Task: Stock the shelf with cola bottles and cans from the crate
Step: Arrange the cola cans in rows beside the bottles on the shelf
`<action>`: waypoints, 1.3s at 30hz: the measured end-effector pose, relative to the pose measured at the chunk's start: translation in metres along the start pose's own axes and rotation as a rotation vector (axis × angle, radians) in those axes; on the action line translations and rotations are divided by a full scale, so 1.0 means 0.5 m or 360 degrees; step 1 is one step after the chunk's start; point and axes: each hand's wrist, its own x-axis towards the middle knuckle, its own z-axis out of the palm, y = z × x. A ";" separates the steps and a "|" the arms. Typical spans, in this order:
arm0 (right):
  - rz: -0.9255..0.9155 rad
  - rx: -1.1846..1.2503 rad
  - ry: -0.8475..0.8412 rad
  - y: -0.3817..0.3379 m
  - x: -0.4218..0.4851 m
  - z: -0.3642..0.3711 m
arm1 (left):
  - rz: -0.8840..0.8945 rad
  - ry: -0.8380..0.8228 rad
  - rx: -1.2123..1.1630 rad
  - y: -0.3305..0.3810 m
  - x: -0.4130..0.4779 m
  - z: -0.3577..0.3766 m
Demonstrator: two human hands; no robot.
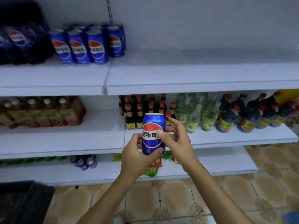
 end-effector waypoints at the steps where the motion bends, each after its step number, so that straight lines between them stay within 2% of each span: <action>1: -0.0006 0.0049 0.0006 -0.016 0.005 0.026 | 0.0014 0.0036 -0.0034 0.004 0.016 -0.028; 7: -0.0285 -0.0137 -0.0101 -0.107 0.045 0.187 | 0.0237 0.0209 0.0150 0.020 0.117 -0.213; 13: -0.0518 -0.0411 0.0156 -0.209 0.111 0.270 | 0.0795 0.0397 0.0558 0.093 0.214 -0.312; 16: -0.0526 -0.0433 0.0195 -0.259 0.165 0.267 | 0.0902 0.0257 0.0671 0.111 0.278 -0.334; 19: -0.0517 -0.0472 0.0180 -0.294 0.244 0.252 | 0.0996 0.0200 0.0939 0.083 0.344 -0.359; 24: -0.0369 -0.0481 0.0129 -0.298 0.413 0.245 | 0.0995 0.0262 0.1302 0.041 0.437 -0.402; 29: -0.0327 -0.0577 0.0085 -0.279 0.559 0.258 | 0.0956 0.0362 0.1631 0.082 0.563 -0.434; 35: -0.0306 -0.0648 0.0049 -0.257 0.638 0.284 | 0.0612 0.0569 0.1938 0.088 0.663 -0.456; 39: -0.0314 -0.0600 0.0001 -0.249 0.666 0.294 | 0.0706 0.0692 0.2036 0.065 0.688 -0.462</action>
